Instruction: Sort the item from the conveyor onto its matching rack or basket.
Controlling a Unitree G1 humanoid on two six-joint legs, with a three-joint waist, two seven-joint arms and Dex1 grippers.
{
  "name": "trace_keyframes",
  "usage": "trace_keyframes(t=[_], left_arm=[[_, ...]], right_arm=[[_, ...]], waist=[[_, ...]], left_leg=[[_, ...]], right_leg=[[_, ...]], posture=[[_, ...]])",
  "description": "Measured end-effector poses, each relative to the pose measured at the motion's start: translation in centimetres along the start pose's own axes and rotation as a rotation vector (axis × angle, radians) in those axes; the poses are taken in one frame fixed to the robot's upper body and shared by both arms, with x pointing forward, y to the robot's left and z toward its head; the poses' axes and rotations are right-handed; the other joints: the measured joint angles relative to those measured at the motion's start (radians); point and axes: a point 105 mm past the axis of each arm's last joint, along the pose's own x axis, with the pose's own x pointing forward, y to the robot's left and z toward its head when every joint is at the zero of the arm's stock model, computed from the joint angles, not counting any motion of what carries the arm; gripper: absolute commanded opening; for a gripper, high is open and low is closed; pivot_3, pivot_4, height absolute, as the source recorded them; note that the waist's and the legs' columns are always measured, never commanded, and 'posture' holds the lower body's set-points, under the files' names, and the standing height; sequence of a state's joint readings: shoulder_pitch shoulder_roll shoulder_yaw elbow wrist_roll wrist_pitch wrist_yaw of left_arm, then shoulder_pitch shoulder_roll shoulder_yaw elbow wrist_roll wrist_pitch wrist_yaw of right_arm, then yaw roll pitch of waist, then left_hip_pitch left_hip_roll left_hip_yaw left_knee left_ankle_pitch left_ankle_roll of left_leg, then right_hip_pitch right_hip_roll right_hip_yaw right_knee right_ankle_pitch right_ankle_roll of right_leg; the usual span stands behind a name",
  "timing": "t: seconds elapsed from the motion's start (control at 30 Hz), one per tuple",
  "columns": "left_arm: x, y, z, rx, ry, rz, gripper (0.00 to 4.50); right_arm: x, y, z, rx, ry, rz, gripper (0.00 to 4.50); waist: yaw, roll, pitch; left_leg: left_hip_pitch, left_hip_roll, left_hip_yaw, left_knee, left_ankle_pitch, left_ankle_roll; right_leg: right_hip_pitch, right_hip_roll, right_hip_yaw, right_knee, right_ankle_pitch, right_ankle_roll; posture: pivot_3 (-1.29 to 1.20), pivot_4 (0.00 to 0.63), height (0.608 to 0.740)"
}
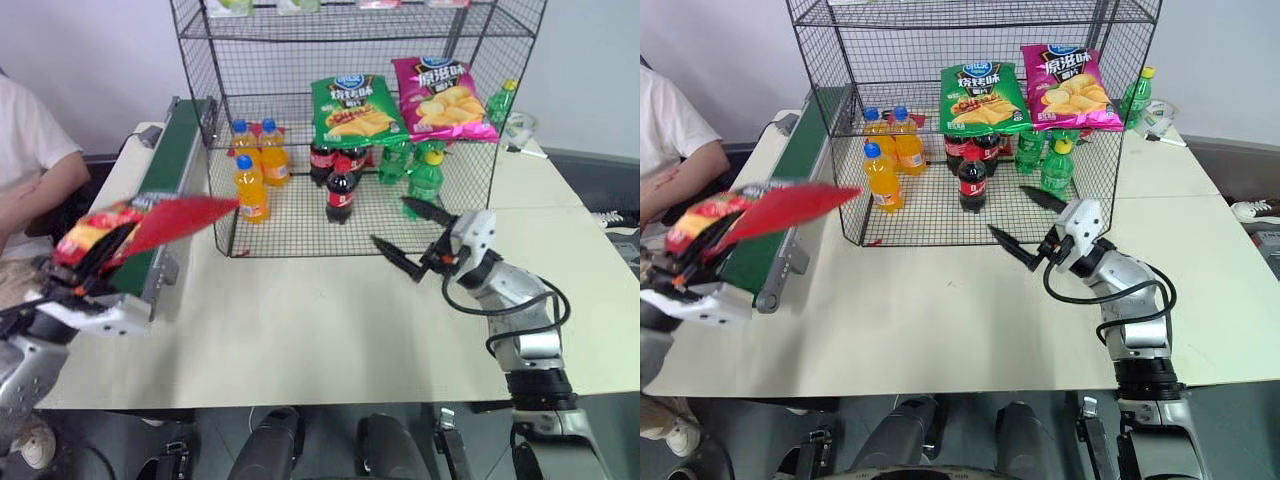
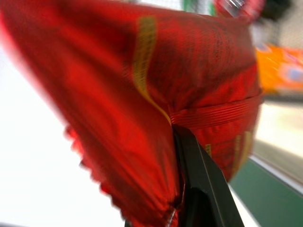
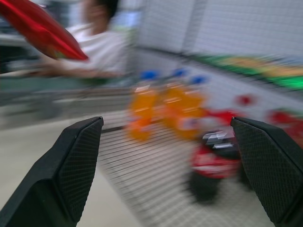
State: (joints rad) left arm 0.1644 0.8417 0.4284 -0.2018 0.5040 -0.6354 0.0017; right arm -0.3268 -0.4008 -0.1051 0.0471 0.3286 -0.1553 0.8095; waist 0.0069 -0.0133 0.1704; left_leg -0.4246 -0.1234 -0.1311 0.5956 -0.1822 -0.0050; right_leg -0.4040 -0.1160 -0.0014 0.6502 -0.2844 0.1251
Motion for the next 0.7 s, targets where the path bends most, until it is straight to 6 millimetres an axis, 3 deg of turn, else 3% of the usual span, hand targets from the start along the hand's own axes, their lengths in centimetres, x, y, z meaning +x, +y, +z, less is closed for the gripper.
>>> trace_keyframes(t=[0.27,0.4,0.5,0.7], left_arm=[[7.8,1.6,3.3,-0.057,-0.170,0.131,0.04],[13.2,2.1,2.1,-0.076,-0.143,0.233,0.04],[15.4,2.1,1.2,-0.064,-0.114,0.266,0.04],[19.4,-0.7,-1.5,-0.025,0.038,0.208,0.04]], right_arm=[[0.2,0.5,-0.8,-0.006,0.020,-0.061,4.50],[0.5,0.8,-0.8,-0.006,0.017,-0.054,4.50],[0.6,0.8,-0.7,-0.011,0.016,-0.050,4.50],[0.7,0.9,-0.6,-0.013,0.013,-0.044,4.50]], waist=[[0.002,0.000,0.000],[0.005,-0.001,0.000],[-0.007,-0.001,0.000],[-0.022,-0.001,0.000]], left_leg=[[0.001,0.000,-0.001,0.000,0.002,-0.002],[0.002,0.000,-0.002,0.001,0.003,-0.003],[0.002,-0.001,-0.001,0.000,0.003,-0.003],[0.003,-0.001,-0.002,0.001,0.003,-0.003]], right_leg=[[0.003,0.003,0.000,0.005,0.001,-0.001],[0.006,0.003,-0.001,0.006,0.001,-0.001],[0.004,0.003,0.000,0.005,0.001,0.000],[0.005,0.003,-0.001,0.007,0.001,0.001]], posture=[[0.00,0.150,0.740],[0.00,0.150,0.740],[0.00,0.150,0.740],[0.00,0.150,0.740]])
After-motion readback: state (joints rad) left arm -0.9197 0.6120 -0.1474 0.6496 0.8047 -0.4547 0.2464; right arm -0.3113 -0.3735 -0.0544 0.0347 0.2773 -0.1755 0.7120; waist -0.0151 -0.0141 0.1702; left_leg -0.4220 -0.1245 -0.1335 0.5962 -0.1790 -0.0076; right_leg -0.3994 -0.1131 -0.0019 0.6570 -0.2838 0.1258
